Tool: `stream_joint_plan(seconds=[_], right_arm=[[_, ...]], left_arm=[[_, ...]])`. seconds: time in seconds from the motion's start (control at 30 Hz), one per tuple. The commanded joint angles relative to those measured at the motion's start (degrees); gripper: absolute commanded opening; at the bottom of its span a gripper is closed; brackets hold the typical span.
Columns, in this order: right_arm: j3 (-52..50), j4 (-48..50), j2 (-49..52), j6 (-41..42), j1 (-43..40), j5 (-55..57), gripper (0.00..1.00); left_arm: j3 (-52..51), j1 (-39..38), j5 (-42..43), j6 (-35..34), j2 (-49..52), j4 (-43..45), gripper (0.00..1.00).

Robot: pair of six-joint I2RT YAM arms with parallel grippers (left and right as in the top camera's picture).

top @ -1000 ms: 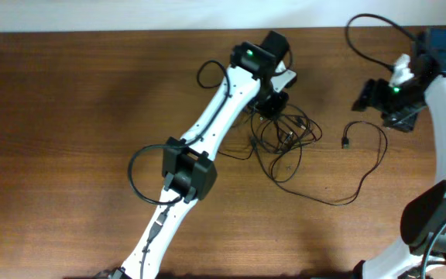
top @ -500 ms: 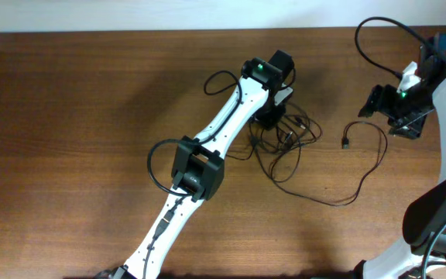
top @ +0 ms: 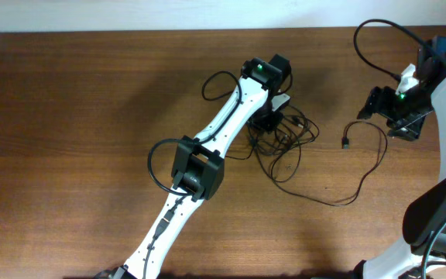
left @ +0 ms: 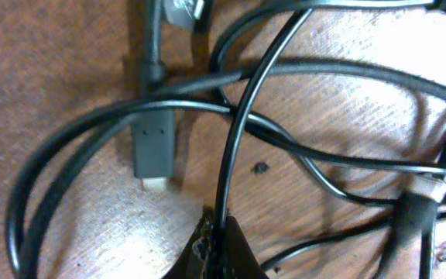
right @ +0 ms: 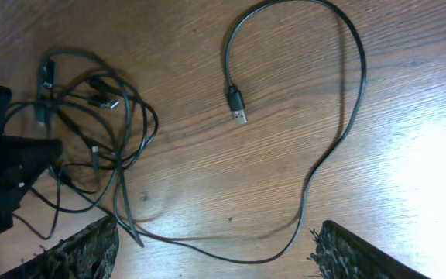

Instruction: Untangle cables

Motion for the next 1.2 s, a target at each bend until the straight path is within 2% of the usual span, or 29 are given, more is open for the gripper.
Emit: stream_joint_plan(seconds=[0.0, 0.23, 0.43, 0.63, 0.83, 0.97, 1.17], right_arm=[[-0.4, 0.2, 0.2, -0.7, 1.4, -7.3, 0.82], [-0.4, 5.0, 0.2, -0.6, 9.3, -10.8, 0.82], [-0.4, 12.1, 0.2, 1.1, 17.4, -10.7, 0.82], [-0.4, 15.3, 0.2, 3.3, 20.6, -10.7, 0.82], [-0.8, 16.6, 0.2, 3.3, 22.3, -10.3, 0.82], [-1.4, 18.8, 0.3, 3.3, 22.4, -10.8, 0.82], [-1.4, 23.9, 0.3, 1.9, 25.8, -14.8, 0.82]], left_arm=[[2.6, 1.9, 2.0, 1.9, -1.8, -1.3, 0.00], [8.7, 7.3, 13.6, 2.4, -13.5, -3.0, 0.00], [8.7, 10.2, 17.0, 2.3, -19.9, -5.4, 0.00], [8.7, 13.5, 24.3, 2.2, -25.0, -4.5, 0.00], [8.7, 19.7, 25.2, -4.7, -32.9, 0.9, 0.00], [8.7, 23.4, 28.3, -5.2, -38.5, 3.2, 0.00], [8.7, 25.9, 28.5, -7.6, -44.7, 6.0, 0.00]])
